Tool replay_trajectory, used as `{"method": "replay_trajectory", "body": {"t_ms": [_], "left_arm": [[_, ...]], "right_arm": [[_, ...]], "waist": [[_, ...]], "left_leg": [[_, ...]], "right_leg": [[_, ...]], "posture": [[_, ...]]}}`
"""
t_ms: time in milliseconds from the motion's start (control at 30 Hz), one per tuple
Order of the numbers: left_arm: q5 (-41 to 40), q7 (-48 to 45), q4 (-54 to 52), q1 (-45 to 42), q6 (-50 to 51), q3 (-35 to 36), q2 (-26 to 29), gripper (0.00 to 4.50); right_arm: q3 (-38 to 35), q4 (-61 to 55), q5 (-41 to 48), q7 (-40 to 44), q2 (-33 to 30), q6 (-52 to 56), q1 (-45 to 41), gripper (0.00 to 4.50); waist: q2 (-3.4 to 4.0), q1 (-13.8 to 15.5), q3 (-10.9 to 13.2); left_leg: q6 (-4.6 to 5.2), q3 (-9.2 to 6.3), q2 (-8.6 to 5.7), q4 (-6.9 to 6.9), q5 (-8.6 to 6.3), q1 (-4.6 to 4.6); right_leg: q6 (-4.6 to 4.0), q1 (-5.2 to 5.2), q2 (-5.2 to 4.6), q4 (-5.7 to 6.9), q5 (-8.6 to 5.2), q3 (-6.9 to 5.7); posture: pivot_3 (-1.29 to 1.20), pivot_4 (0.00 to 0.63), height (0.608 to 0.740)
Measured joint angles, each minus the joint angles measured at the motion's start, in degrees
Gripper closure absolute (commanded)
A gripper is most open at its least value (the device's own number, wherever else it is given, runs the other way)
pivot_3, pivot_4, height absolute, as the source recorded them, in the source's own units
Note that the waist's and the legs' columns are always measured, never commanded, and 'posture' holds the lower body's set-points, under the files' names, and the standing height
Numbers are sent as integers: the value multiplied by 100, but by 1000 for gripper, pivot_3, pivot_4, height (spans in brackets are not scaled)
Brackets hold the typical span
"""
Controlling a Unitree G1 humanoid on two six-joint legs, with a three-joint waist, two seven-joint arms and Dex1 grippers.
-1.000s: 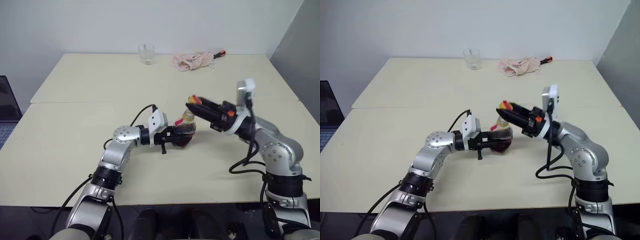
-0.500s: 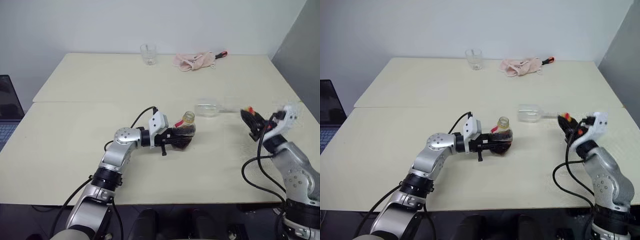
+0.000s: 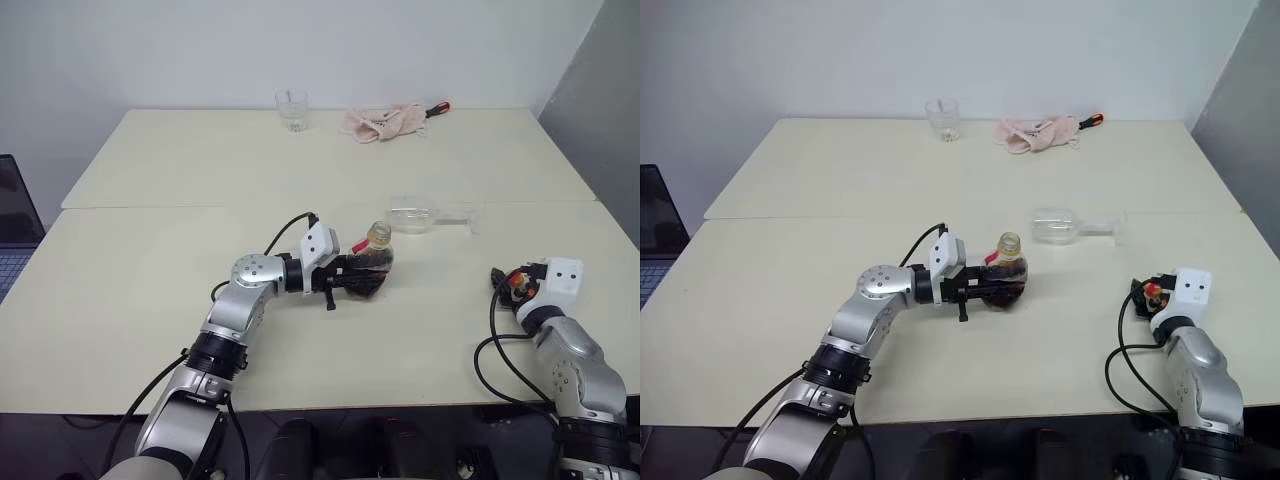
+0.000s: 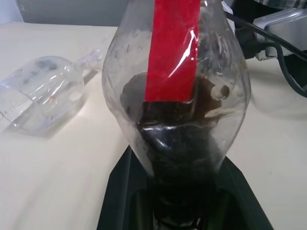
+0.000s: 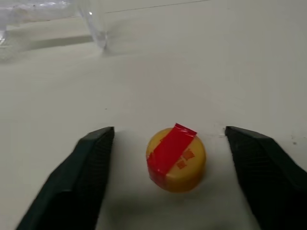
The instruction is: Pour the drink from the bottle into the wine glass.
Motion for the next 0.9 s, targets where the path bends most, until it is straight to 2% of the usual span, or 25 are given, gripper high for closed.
{"method": "replay_trajectory", "body": {"t_ms": [100, 267, 367, 433, 567, 700, 900], "left_arm": [[0, 48, 6, 0, 0, 22, 15, 3835], [0, 461, 189, -14, -13, 350, 123, 3835], [101, 1032, 602, -88, -160, 740, 318, 3835], [231, 1474, 931, -100, -350, 1024, 464, 3835], [359, 2140, 1543, -149, -923, 1401, 535, 3837], [488, 2940, 2410, -422, -1376, 1782, 710, 3852], [505, 3514, 3158, -615, -1801, 2132, 782, 3852]], "right_arm": [[-4, -451, 63, 186, -292, 303, -16, 0], [64, -1641, 856, 1011, -957, 1117, -168, 0], [547, -2461, 1603, 1665, -1437, 1836, -606, 0], [1000, -2853, 1882, 1957, -1530, 2133, -959, 0], [1956, -2947, 1926, 2145, -1374, 2363, -1402, 0], [2904, -2775, 1499, 2217, -1060, 2254, -1917, 0], [3527, -2016, 732, 2203, -637, 1840, -2092, 0]], "waist": [[1, 3, 1], [1, -25, 1], [0, -69, 2], [-4, -87, 3], [-7, -62, 4], [-13, -55, 2], [-18, -54, 0]], "left_leg": [[0, 0, 0, 1, 0, 0], [1, -5, 5, 0, -1, 0], [2, -8, 11, -1, -1, 2], [3, -15, 15, -1, -2, -2], [3, -14, 9, 4, -2, -4], [2, -17, 8, 5, -2, -2], [0, -15, 0, 6, 0, -5]], "right_leg": [[0, 0, 0, 0, 0, 0], [0, -1, 6, -1, 0, -3], [1, -1, 11, -2, 0, -8], [1, 1, 14, -6, 0, -16], [1, 2, 5, -7, 0, -17], [1, -1, 4, -3, 0, -18], [1, -4, -4, -3, 1, -15]], "posture": [[0, 150, 740], [0, 150, 740], [0, 150, 740], [0, 150, 740], [0, 150, 740], [0, 150, 740], [0, 150, 740]]}}
